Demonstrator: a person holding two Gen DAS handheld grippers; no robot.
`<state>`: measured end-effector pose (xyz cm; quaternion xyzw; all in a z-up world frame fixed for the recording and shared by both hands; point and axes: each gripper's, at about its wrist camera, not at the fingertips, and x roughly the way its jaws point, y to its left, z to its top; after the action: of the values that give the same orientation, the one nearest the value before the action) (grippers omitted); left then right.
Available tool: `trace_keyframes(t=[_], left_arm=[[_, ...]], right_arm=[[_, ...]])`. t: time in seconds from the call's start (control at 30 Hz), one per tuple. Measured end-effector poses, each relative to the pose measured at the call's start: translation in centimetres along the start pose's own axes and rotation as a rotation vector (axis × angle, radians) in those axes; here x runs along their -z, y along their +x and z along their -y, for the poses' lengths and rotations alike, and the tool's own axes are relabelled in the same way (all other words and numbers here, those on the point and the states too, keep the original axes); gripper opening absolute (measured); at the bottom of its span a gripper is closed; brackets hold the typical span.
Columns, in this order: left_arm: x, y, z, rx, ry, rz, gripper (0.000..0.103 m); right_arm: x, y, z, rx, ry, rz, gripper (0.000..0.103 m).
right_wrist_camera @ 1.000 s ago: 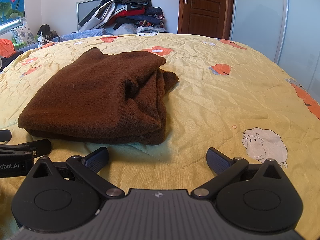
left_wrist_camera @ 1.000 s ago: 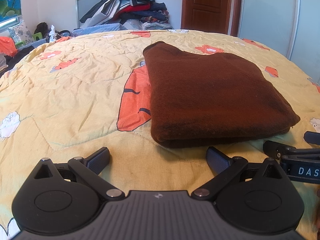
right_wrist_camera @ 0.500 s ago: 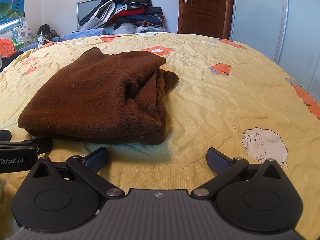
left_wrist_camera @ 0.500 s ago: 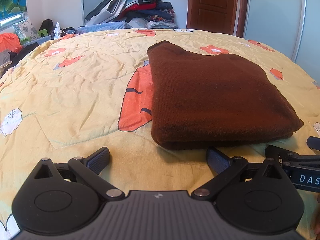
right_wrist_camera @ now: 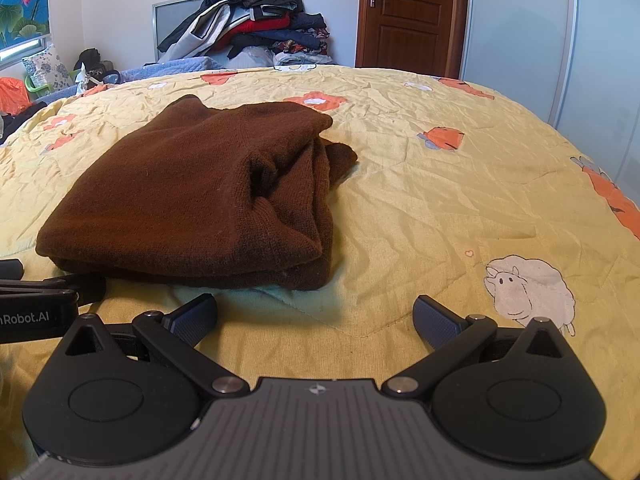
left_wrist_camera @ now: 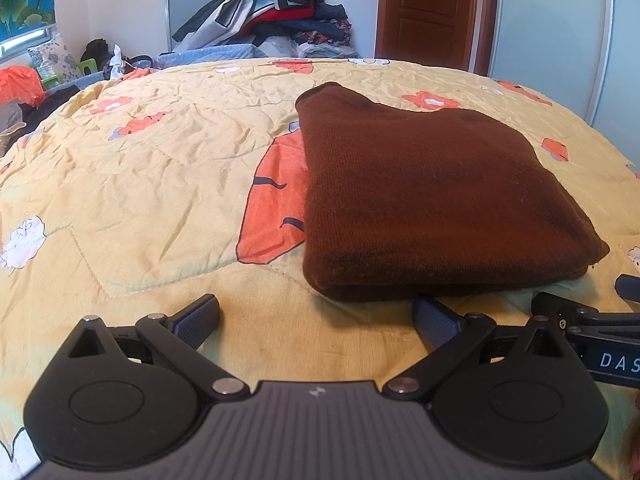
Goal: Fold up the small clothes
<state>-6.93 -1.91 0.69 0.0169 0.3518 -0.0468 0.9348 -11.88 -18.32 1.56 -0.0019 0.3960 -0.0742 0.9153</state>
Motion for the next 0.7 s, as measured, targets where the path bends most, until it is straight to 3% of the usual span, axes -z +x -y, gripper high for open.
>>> trace_keyframes(t=[0.7], left_arm=[[0.15, -0.22, -0.46, -0.012, -0.016, 0.011, 0.103]], right_arm=[[0.02, -0.01, -0.02, 0.001, 0.0, 0.0, 0.103]])
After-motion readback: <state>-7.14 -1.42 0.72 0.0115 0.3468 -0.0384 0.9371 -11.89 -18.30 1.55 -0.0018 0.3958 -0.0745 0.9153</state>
